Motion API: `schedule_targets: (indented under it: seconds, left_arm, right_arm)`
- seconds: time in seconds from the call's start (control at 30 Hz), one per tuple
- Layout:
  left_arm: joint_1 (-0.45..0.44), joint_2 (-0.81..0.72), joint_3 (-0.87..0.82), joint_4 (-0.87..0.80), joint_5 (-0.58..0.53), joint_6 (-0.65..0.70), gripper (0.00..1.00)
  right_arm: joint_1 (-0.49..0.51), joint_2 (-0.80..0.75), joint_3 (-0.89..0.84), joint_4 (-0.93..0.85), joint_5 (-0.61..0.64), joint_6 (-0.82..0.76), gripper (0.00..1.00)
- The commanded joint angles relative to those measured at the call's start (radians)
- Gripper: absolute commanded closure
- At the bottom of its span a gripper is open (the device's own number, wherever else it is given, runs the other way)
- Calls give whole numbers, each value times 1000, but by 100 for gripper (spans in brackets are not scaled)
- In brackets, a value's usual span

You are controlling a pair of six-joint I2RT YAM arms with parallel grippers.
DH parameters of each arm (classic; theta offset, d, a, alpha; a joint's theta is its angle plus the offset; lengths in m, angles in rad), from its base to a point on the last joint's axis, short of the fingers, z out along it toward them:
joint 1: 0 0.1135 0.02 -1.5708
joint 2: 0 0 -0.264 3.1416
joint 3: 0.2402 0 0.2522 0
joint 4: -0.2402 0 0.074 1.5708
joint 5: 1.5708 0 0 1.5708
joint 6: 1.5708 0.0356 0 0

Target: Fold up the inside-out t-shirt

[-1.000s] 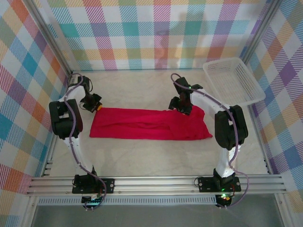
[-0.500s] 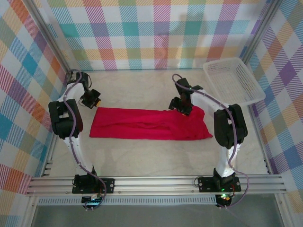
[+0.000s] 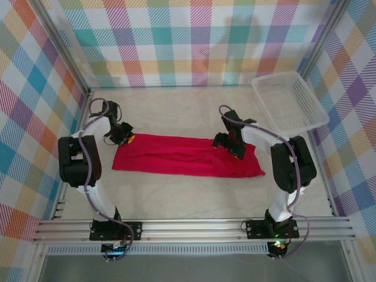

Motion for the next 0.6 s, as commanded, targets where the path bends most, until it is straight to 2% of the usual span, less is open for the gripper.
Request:
schedule_targets:
  seconds: [0.0, 0.13, 0.23, 0.47, 0.57]
  left_arm:
    - [28, 22, -48, 24, 55, 10, 89]
    - [89, 2, -113, 67, 79, 1, 88]
    - [100, -7, -104, 52, 68, 15, 88]
    - [116, 9, -101, 32, 62, 21, 88]
    - [132, 8, -109, 26, 55, 23, 89]
  right_arm:
    - [-73, -71, 31, -139, 83, -94, 0]
    - [-200, -62, 11, -189, 60, -157, 0]
    - [-247, -14, 9, -191, 27, -202, 0]
    - [-251, 156, 69, -167, -50, -255, 0]
    - [-251, 198, 67, -141, -82, -243, 6]
